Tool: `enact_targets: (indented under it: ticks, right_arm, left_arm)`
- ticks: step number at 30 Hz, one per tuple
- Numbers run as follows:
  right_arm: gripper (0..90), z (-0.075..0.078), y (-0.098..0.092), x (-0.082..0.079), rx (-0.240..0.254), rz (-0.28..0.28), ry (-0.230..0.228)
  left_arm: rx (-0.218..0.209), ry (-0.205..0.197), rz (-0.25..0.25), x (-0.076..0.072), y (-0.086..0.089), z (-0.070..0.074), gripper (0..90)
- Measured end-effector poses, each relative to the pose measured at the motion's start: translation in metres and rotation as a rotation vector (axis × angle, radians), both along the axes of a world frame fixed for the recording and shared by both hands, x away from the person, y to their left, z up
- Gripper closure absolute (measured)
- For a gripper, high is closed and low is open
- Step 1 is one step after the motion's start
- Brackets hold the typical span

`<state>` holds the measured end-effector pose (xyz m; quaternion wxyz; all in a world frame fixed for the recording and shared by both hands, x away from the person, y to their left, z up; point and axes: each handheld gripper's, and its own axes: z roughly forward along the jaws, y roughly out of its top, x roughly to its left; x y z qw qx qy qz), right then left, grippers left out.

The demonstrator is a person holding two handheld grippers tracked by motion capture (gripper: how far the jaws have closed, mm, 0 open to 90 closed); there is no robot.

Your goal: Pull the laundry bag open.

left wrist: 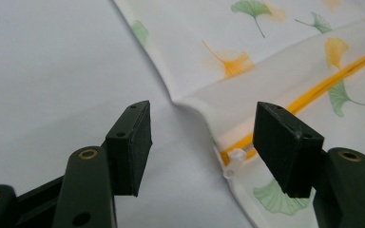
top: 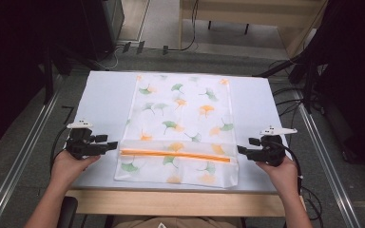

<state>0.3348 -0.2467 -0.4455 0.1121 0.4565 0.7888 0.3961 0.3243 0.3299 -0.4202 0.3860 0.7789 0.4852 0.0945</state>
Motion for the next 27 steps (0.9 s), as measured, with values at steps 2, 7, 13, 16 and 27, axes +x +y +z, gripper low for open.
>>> enact_targets:
  ticks: [2,7,13,16,27]
  right_arm:
    - [32.0,-0.002,-0.005,0.0,-0.009,-0.012,-0.028]
    - [30.8,-0.004,-0.016,0.002,-0.011,-0.052,-0.048]
    - [24.4,-0.006,-0.023,0.003,0.001,-0.049,-0.039]
    - [22.4,-0.008,-0.026,0.004,0.012,-0.019,-0.029]
    - [23.0,-0.012,-0.027,0.008,-0.023,-0.062,-0.005]
  left_arm:
    - [0.011,-0.016,0.008,0.001,0.002,0.001,38.6]
    - [0.033,-0.032,0.036,0.005,0.009,0.0,36.9]
    - [0.041,-0.078,0.054,0.005,0.017,-0.001,31.3]
    - [0.045,-0.075,0.075,0.006,0.019,-0.002,31.1]
    - [0.051,-0.069,0.092,0.007,0.02,-0.005,29.6]
